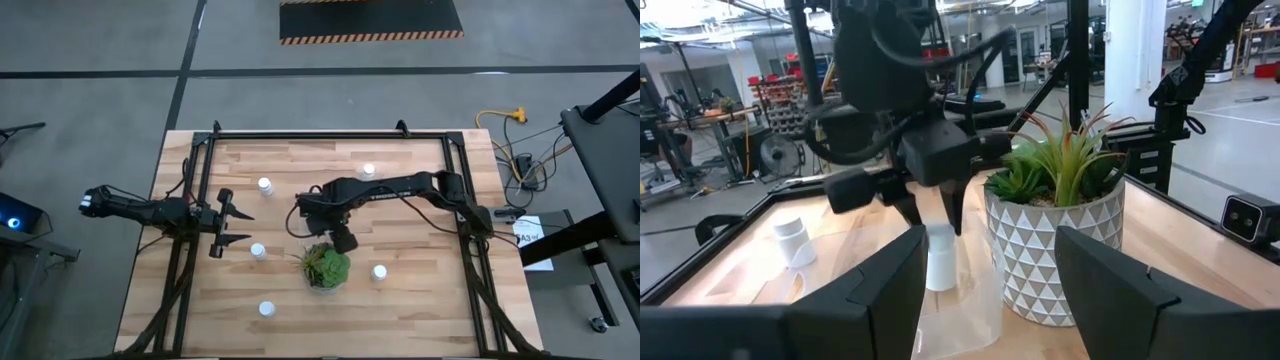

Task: Pick and place pill bottles into a basket
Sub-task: Put the white pill bottle into the transparent bin

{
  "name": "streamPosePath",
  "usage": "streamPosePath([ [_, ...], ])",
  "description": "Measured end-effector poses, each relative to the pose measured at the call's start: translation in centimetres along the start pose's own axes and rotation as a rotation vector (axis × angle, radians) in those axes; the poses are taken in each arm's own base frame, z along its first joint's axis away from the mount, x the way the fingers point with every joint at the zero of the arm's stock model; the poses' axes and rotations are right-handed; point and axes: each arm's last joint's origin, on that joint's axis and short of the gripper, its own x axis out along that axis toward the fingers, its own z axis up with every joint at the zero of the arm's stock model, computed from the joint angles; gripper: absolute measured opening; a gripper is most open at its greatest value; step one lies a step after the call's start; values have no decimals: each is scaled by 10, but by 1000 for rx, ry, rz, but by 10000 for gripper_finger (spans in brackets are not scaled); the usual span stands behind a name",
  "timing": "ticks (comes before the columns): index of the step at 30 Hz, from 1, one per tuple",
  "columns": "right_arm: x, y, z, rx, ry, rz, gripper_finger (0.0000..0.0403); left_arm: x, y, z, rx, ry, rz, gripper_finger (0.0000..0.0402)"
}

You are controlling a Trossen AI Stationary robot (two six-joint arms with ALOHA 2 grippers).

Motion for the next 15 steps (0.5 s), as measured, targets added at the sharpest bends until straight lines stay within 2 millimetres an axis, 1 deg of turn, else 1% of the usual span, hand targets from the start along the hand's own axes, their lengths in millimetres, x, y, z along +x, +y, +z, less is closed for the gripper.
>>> streamPosePath([
  [7, 5, 1, -2, -1, 0, 3, 141, 0, 0, 0, 0, 2, 0, 203],
  [15, -2, -1, 4, -6, -29, -15, 188, 0, 0, 0, 0, 2, 0, 203],
])
